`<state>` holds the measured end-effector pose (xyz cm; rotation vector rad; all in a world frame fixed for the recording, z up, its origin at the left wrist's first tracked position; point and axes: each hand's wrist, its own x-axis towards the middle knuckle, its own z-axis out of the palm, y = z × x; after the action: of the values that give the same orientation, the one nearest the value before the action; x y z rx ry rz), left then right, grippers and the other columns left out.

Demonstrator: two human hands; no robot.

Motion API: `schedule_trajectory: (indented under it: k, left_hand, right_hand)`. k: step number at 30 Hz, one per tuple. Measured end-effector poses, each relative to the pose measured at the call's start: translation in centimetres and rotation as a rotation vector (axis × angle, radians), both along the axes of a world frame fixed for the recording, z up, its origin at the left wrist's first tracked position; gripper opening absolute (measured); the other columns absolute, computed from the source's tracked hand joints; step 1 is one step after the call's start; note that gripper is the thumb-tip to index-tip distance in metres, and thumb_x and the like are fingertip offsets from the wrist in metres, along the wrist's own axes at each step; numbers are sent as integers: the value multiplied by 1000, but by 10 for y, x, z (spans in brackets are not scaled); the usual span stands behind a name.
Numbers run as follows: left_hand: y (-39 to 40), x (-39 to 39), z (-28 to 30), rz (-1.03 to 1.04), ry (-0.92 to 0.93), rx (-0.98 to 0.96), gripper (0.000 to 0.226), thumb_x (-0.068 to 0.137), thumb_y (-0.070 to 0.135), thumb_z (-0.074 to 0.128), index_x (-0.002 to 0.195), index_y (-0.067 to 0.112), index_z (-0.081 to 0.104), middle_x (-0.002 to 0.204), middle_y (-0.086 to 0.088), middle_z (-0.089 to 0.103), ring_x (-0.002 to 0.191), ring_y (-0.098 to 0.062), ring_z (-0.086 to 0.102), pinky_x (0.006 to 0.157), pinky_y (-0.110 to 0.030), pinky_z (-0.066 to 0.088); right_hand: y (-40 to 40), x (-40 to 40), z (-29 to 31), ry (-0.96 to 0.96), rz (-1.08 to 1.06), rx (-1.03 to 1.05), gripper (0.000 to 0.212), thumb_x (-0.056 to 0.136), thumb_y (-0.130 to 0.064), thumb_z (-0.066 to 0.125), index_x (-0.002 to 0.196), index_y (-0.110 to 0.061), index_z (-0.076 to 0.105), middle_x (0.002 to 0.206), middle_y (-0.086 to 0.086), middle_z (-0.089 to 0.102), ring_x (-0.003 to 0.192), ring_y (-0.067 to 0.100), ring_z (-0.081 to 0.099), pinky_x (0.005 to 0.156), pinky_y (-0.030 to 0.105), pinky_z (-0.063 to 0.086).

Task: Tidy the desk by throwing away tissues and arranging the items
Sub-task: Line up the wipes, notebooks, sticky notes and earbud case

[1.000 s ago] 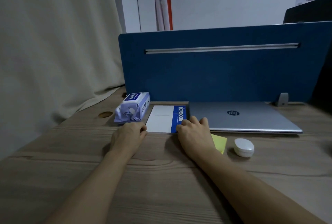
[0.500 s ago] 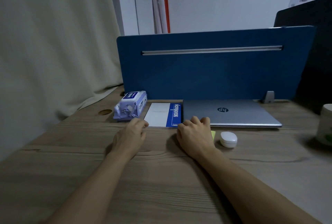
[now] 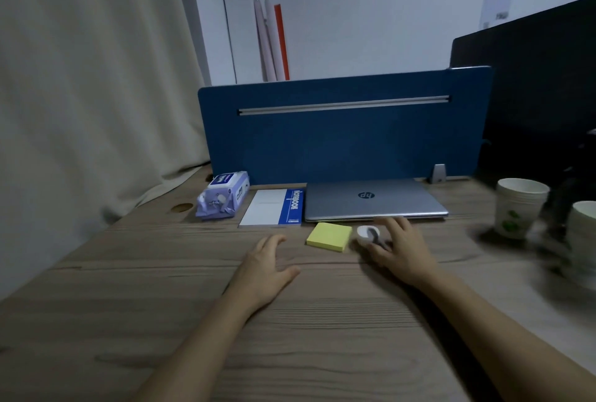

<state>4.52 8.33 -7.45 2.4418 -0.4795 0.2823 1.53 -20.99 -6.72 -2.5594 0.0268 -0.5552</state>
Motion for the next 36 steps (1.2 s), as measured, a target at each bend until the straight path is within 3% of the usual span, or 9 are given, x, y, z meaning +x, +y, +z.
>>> schedule_trajectory:
  k: [4,10,13,19,25,30,36]
  left_hand:
    - [-23,1,2,33,46,-7,76,79,54,71,143,32,36,149,1,42,130,-19,47,104,-40,45]
    - [-64,17,2,1,56,5,85,77,59,71,147,32,30,153,5,39,136,-17,41,105,-40,43]
    - [-86,26,2,6,67,55,94,73,67,67,149,32,24,155,2,36,140,-21,34,110,-48,39]
    - [-112,39,2,70,53,110,97,74,69,61,151,26,19,153,-7,35,138,-28,31,107,-47,36]
    - [-79,35,5,20,97,81,101,65,58,63,151,35,16,153,0,33,139,-25,33,109,-46,38]
    - [-9,38,14,13,17,7,96,65,48,67,151,34,27,137,9,42,126,-13,44,96,-30,40]
    - [34,69,18,170,-68,-257,77,76,28,79,144,24,42,131,3,50,115,-12,48,92,-31,40]
  right_hand:
    - [-6,-2,4,52,65,90,61,82,-49,65,135,-25,47,137,4,45,119,23,49,100,45,45]
    - [-6,9,1,56,109,26,59,76,-48,70,128,-33,47,131,-3,52,111,19,55,92,45,48]
    - [-7,15,-3,28,117,24,61,76,-45,71,130,-32,46,132,-4,53,110,18,57,91,44,50]
    - [-9,30,-8,-21,115,-99,55,78,-53,65,127,-35,47,127,-7,57,106,19,55,86,39,48]
    - [-1,49,-2,-83,166,-185,45,82,-48,63,121,-27,54,116,0,60,105,25,55,83,37,47]
    - [28,67,6,-252,179,-390,46,83,-46,61,121,-19,56,108,7,63,94,30,57,75,39,45]
    - [54,88,9,-257,175,-385,44,85,-39,63,122,-18,54,116,8,61,98,30,55,78,39,44]
